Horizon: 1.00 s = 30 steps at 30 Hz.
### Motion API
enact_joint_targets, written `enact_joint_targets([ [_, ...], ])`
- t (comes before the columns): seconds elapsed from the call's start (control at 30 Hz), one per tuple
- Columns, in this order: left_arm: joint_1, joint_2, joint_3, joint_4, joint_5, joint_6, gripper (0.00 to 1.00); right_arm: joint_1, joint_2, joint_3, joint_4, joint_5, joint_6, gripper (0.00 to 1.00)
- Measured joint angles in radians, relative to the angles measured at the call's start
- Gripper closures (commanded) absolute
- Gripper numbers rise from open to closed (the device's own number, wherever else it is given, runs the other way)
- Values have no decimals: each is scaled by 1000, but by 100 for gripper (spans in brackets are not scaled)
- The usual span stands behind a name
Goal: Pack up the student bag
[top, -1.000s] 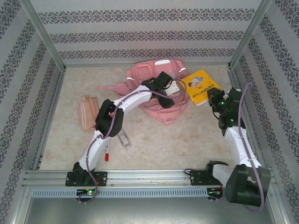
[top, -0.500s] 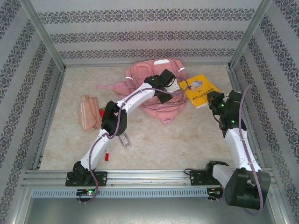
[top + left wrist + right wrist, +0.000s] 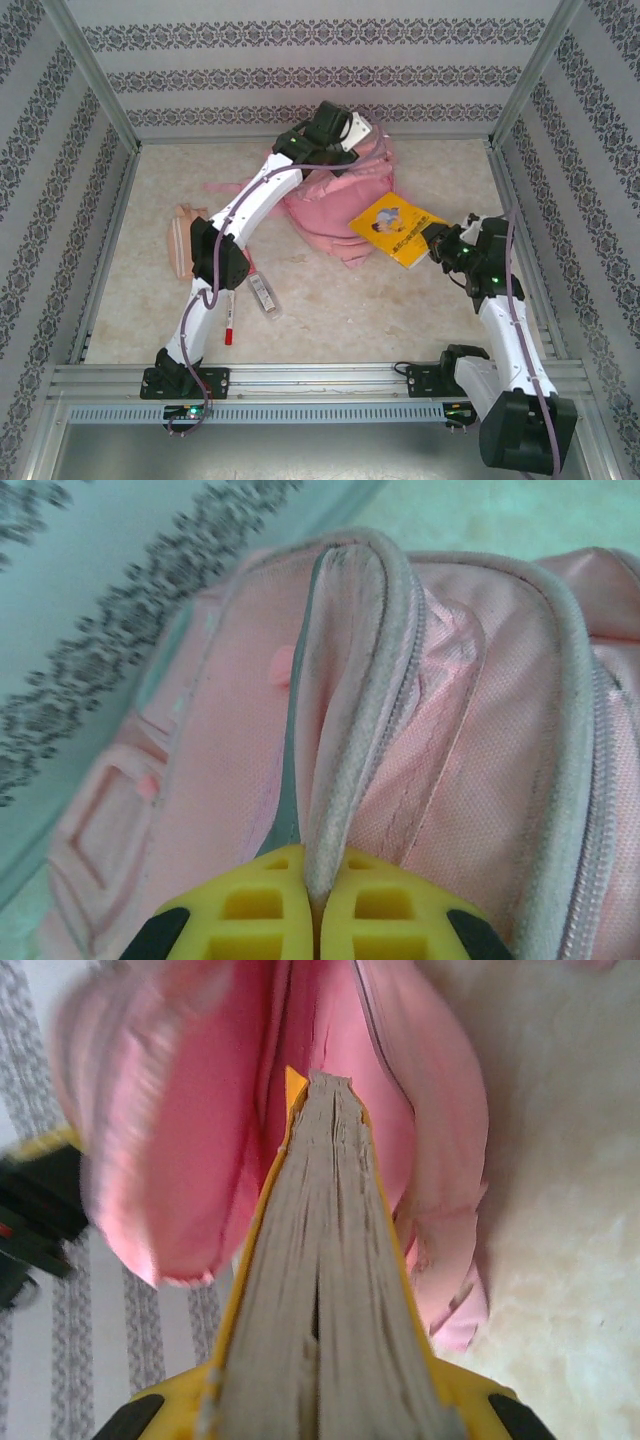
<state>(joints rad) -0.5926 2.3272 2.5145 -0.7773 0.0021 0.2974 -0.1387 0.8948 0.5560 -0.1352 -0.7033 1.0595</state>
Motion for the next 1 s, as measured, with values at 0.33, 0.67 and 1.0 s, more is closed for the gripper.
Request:
enact_joint_targets([
  [0.33,0,-13,24,3,87,-56,100,143,303,132,129,-181,23,100],
  [0.67,-35,-13,24,3,155,-134,100,286,592,188,521,204,254,100],
  [1.0,-67,-13,24,7,151,-204,100,422,881,248,767,686,311,100],
])
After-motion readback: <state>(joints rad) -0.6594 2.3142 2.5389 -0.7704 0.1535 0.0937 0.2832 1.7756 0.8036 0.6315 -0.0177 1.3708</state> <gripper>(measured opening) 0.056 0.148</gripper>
